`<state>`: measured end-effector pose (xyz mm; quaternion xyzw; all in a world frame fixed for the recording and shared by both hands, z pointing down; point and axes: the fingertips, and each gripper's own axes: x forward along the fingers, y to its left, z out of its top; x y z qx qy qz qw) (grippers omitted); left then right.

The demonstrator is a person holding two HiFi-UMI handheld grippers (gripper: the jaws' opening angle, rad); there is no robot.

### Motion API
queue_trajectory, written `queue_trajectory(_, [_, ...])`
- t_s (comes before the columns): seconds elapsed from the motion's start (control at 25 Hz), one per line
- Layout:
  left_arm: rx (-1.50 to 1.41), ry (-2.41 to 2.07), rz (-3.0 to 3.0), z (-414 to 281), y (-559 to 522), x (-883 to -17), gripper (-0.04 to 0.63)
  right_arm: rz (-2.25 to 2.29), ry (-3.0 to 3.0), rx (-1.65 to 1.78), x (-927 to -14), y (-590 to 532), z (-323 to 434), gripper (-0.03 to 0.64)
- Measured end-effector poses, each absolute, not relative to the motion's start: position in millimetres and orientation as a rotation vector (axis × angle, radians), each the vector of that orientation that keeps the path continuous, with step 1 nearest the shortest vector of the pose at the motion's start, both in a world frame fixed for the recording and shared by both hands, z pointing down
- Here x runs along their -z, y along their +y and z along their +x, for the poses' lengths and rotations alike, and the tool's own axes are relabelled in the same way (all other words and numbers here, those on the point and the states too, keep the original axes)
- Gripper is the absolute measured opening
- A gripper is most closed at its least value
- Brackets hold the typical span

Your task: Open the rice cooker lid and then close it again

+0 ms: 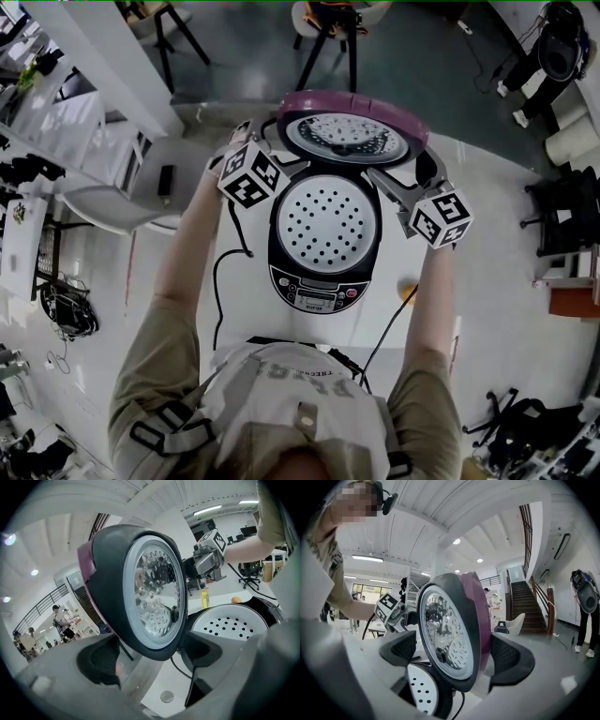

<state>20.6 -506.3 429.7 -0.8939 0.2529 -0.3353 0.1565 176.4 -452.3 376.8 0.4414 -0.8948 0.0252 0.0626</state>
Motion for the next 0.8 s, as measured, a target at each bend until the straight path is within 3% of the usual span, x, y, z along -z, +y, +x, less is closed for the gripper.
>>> queue_trajectory(0.8, [0.996,0.754,-2.553,13,-478,-431,0.454,1.258,-2.702,-0.052,-380,-419,168,0.495])
